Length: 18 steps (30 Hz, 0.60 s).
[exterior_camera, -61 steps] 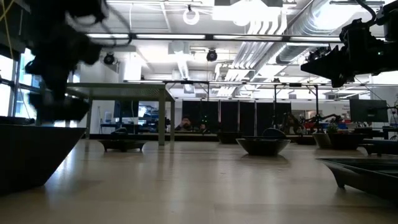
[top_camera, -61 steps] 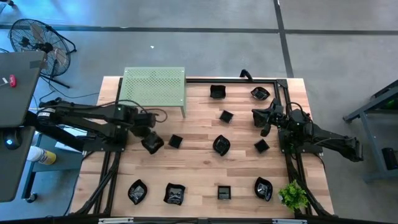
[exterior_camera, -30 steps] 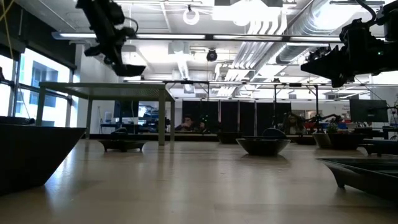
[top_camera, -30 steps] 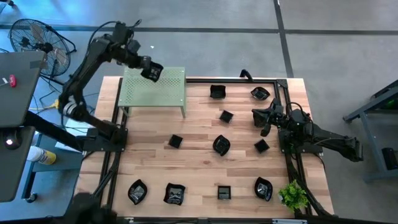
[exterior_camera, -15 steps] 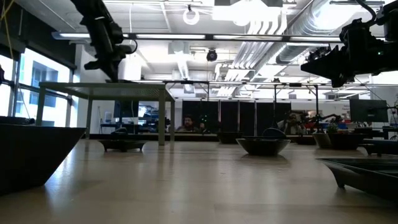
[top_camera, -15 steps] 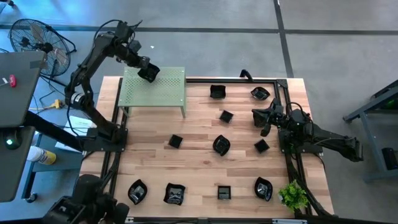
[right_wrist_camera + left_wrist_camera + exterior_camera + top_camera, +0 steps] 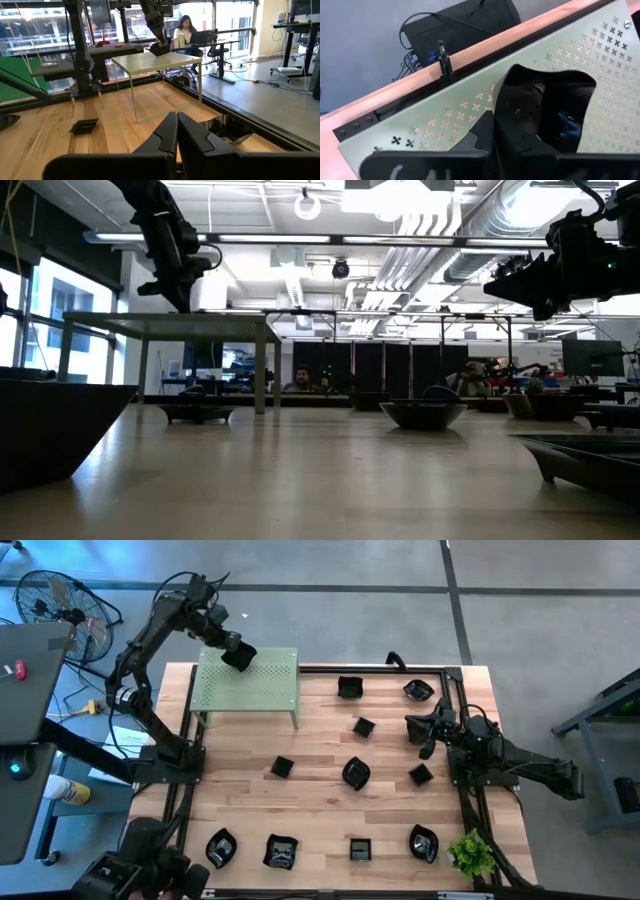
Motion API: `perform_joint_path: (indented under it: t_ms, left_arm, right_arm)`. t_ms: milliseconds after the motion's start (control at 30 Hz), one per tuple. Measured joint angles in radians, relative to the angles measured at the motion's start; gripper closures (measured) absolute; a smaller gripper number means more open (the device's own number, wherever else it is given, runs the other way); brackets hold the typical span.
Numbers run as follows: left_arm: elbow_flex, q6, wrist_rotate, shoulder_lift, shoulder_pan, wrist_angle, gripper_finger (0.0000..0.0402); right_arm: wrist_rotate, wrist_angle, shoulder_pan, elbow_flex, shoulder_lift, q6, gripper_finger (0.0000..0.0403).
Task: Pick & Place Mini shaped plates
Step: Put the black distorted square plate on the shelf, then put the black square plate on the shelf
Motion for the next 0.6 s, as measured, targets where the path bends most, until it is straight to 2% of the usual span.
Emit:
perform_joint_path:
  t_ms: [367, 600]
  left_arm:
    - [0.0, 0.001, -0.024, 0.0, 0.0, 0.021, 0.033]
    - [0.05, 0.0, -0.027, -0.004, 0.0, 0.004, 0.0329]
  right_arm:
    - [0.0, 0.0, 0.0, 0.0, 0.0, 0.0, 0.0398]
    - [0.0, 0.0, 0.0, 0.0, 0.0, 0.0, 0.0398]
